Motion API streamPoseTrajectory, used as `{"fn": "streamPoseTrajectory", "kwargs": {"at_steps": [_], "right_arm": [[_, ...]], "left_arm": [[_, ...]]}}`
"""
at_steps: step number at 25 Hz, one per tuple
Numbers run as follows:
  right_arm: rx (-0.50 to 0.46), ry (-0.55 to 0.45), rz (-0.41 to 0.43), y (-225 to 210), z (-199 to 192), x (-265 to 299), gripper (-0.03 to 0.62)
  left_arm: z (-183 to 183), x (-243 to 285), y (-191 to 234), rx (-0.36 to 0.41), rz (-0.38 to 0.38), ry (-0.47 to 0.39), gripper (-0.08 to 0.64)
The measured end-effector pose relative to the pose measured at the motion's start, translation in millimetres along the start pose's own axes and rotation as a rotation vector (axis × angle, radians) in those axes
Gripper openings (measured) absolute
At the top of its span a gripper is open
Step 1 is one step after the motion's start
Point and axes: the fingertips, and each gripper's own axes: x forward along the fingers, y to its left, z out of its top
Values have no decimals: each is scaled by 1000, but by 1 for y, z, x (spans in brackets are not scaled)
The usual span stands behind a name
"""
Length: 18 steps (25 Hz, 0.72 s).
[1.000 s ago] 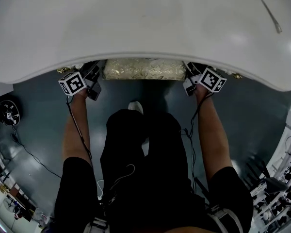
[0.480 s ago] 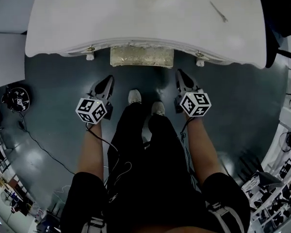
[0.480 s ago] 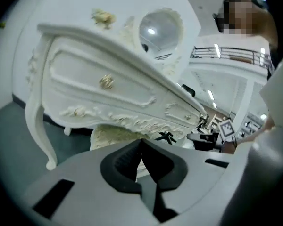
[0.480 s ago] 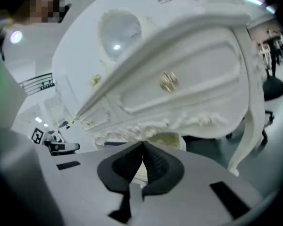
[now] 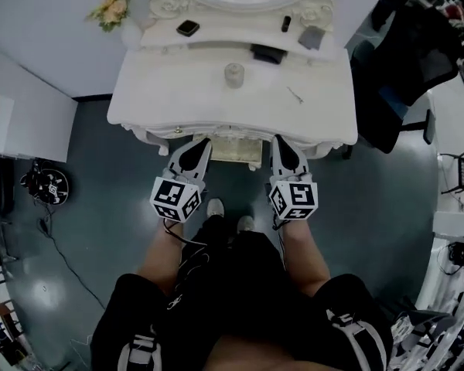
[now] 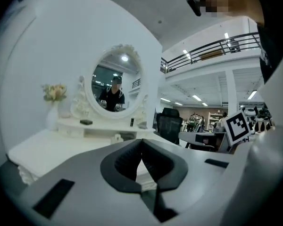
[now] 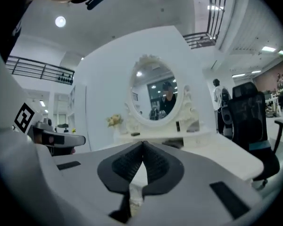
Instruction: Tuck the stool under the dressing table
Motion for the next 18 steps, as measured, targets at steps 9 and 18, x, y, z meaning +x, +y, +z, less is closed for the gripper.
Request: {"fn": "streamPoseTrajectory", "kwargs": {"at_steps": [9, 18], "right_arm": [[-106, -234, -17, 37, 174, -33, 15], [-117, -233, -38, 34, 195, -47, 15]], "left_arm": [[156, -31, -40, 148, 69, -144, 18], [192, -34, -47, 208, 101, -164, 18]]}}
